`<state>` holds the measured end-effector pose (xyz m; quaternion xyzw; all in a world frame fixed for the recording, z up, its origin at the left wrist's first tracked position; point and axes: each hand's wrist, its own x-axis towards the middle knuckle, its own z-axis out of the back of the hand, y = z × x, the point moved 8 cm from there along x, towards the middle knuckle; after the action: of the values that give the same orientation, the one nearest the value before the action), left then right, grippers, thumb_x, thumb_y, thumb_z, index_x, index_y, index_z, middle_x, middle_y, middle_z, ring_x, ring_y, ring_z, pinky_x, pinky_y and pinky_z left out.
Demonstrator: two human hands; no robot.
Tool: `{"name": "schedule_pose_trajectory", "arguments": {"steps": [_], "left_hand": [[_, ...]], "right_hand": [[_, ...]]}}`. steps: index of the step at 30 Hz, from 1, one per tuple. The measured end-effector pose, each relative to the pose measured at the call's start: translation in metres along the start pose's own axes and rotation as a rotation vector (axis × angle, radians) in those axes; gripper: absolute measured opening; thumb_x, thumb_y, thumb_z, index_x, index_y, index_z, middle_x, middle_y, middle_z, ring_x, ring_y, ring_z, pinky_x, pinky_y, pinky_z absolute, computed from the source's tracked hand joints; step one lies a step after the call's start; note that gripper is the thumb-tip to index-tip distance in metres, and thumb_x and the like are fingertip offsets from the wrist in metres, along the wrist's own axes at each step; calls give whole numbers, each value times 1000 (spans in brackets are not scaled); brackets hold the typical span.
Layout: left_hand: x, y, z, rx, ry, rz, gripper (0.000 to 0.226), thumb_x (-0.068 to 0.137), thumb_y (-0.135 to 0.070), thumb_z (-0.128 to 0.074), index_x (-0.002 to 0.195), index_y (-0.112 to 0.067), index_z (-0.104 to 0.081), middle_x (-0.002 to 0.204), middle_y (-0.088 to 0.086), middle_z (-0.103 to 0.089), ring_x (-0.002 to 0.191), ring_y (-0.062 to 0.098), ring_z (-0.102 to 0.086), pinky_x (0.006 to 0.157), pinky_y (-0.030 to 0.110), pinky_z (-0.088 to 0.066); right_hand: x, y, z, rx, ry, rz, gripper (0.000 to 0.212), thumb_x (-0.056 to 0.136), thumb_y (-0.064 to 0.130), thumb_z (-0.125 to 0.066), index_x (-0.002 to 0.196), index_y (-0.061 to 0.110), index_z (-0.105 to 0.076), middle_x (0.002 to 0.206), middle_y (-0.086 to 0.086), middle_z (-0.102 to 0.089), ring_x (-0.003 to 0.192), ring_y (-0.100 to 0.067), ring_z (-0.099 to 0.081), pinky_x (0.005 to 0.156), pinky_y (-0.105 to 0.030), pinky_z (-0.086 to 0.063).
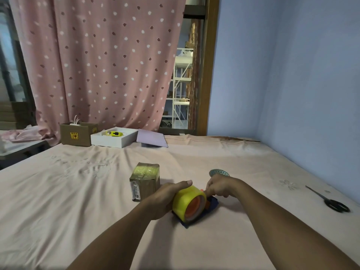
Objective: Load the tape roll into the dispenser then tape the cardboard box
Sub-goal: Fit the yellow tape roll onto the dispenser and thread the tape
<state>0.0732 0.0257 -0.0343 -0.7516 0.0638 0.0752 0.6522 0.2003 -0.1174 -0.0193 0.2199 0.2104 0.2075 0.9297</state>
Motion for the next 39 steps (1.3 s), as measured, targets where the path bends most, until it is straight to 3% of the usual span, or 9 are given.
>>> {"name": "schedule_pose_trajectory", "arguments": {"steps": [5,9,13,17,22,25,29,32,39], "left_hand": [[-2,0,0,1,-21,-13,47,86,-42,-73,111,-3,-74,103,13,-80,88,22,-75,87,34,-58],[-2,2,-4,34,-25,0,49,82,-46,-75,108,-4,-75,103,14,-80,84,23,-74,86,35,-58],[0,3,-4,51,-49,4,56,76,-49,-77,107,-3,-74,96,15,-79,80,24,-73,81,35,-58],[-1,3,-6,28,-38,-8,61,76,-51,-77,112,-3,-72,100,16,-79,83,25,-73,85,36,-57],[-7,2,-13,-41,68,29,45,87,-44,-71,111,-7,-73,103,12,-79,90,24,-73,94,38,-54],[-11,1,-11,-36,180,26,34,81,-28,-75,105,-4,-74,101,13,-76,89,23,-71,87,33,-55],[-16,0,2,-58,250,-21,13,83,-7,-69,91,1,-76,88,13,-77,80,21,-74,77,28,-58],[-15,-1,3,-58,215,-55,14,84,-13,-69,82,-3,-78,81,11,-76,73,19,-73,71,26,-58],[-12,-1,-3,-70,82,-100,23,85,-25,-71,82,-2,-70,72,11,-70,62,18,-67,58,26,-55]], "right_hand": [[-3,6,0,-72,63,-52,25,79,25,-76,72,13,-56,66,-2,-45,56,-15,-39,46,-26,-34],[-3,11,4,-72,77,-60,23,74,28,-80,84,11,-69,82,-2,-61,69,-17,-55,63,-29,-49],[-1,10,3,-68,64,-48,21,72,28,-82,82,13,-73,80,-4,-63,69,-18,-59,64,-30,-51],[0,8,5,-74,24,-4,17,69,30,-82,70,16,-72,64,2,-59,60,-16,-56,53,-25,-45],[-1,11,4,-97,72,9,15,73,28,-81,78,16,-73,68,2,-60,65,-16,-57,61,-27,-49],[1,5,-2,-44,120,-18,13,78,24,-79,82,15,-71,72,0,-61,63,-13,-56,58,-25,-48],[1,-7,-12,114,140,-11,14,81,21,-77,73,17,-67,67,0,-57,53,-11,-50,49,-19,-39],[-1,-8,-14,157,130,3,16,78,20,-77,68,17,-65,62,-1,-55,51,-12,-49,47,-19,-37],[-1,6,-13,-36,89,57,17,81,19,-71,65,16,-65,64,-5,-59,58,-18,-55,49,-21,-47]]}}
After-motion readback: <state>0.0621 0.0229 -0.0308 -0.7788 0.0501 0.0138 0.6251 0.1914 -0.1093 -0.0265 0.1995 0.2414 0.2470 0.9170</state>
